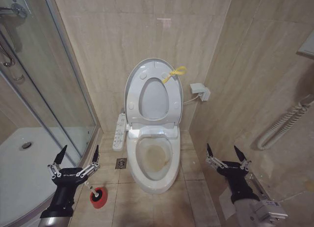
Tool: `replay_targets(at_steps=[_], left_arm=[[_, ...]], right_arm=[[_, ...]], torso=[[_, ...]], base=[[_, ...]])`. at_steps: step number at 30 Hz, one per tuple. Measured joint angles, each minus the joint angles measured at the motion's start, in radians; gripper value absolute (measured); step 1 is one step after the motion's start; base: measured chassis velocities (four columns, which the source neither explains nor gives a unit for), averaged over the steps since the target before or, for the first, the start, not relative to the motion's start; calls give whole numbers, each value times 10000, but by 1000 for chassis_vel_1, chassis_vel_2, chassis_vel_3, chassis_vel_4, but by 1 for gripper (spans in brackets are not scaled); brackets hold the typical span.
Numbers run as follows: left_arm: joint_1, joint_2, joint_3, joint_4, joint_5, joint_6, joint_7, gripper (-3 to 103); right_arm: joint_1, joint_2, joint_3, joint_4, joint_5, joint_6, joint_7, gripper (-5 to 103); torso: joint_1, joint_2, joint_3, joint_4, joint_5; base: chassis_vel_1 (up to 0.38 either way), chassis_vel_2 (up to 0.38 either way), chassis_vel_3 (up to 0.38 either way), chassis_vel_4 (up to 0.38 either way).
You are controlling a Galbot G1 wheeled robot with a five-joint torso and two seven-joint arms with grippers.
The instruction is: Open the toilet lid, clean the toilet bowl with a toilet brush, close the toilet lid, and flush.
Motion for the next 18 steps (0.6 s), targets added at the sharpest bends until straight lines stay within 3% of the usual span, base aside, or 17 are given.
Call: replay_targets(at_steps=[18], left_arm=[[1,0,0,0,0,0,0,100]], right_arm=[[158,-59,-118,-55,57,-61,11,100]], torso=[[0,0,0,0,1]], base=[[0,0,0,0]])
